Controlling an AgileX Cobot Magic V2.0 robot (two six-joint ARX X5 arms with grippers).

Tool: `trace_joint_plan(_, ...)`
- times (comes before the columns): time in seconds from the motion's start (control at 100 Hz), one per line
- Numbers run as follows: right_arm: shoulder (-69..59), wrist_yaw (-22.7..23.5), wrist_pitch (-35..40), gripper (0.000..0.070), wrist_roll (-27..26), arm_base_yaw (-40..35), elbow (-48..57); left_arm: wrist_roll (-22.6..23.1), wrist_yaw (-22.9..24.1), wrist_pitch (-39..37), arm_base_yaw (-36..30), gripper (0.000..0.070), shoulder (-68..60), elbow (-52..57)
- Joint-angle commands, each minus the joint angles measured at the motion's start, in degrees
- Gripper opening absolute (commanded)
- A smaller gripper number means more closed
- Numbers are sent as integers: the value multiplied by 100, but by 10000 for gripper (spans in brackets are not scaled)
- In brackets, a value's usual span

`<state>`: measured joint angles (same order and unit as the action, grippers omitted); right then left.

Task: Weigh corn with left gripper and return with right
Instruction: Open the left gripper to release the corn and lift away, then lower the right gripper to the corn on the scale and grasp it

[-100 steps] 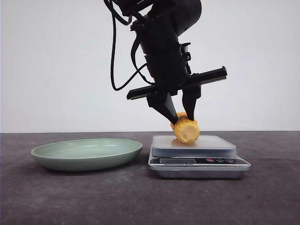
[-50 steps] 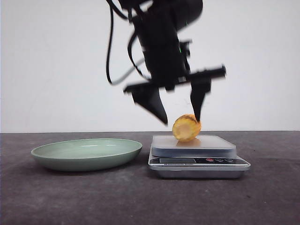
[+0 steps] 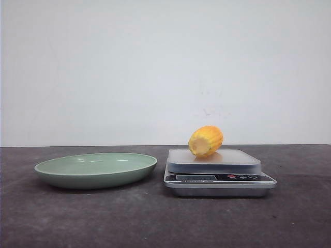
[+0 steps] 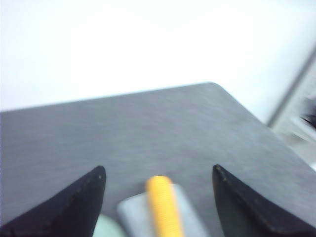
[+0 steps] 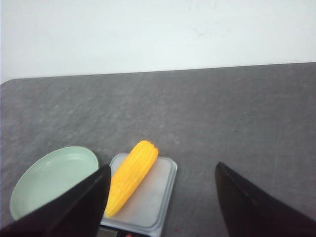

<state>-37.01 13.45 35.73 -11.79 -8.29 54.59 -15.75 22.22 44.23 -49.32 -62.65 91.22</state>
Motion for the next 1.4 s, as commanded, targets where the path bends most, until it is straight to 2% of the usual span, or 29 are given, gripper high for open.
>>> trace_joint_plan(0.0, -210, 94, -83, 421, 46, -105, 83, 105, 413, 446, -76, 405, 629, 66)
trace_joint_plan(0.15, -723, 149, -332, 437, 13, -415, 83, -328, 1204, 1668, -111, 405, 1976, 66)
trace_joint_plan(0.25, -1123, 107, -669, 533, -118, -684, 83, -667, 1694, 2424, -109, 405, 2597, 63)
trace_joint_plan(0.29, -1287, 76, -798, 547, -170, -800, 83, -837, 1836, 2726, -101, 405, 2806, 63)
trace_joint_plan(0.38, -1703, -111, -1051, 547, -260, -1108, 83, -1123, 2000, 3270, -50, 405, 3189, 39)
trace_joint_plan(0.52, -2391, -461, -1401, 548, -280, -1547, 83, -1458, 1961, 3856, 295, 405, 3604, -90)
trace_joint_plan(0.68, -3191, -798, -1805, 551, -337, -1926, 83, -1539, 1193, 3845, 940, 405, 4188, -643)
trace_joint_plan(0.91, -4207, -1128, -2284, 554, -555, -2221, 83, -1499, -431, 3842, 2087, 405, 4962, -1659)
trace_joint_plan(1.09, -4898, -1351, -2697, 609, -789, -2271, 83, -1338, -1029, 3842, 2730, 405, 5401, -2216)
trace_joint_plan(1.23, -5364, -1360, -2820, 608, -914, -2271, 83, -1209, -1180, 3845, 2903, 405, 5499, -2352)
trace_joint_plan(1.31, -5582, -1370, -2815, 558, -981, -2271, 83, -1172, -1198, 3845, 2935, 405, 5499, -2352)
trace_joint_plan(1.39, -5744, -1364, -2798, 389, -1034, -2277, 83, -1167, -1198, 3845, 2944, 405, 5497, -2352)
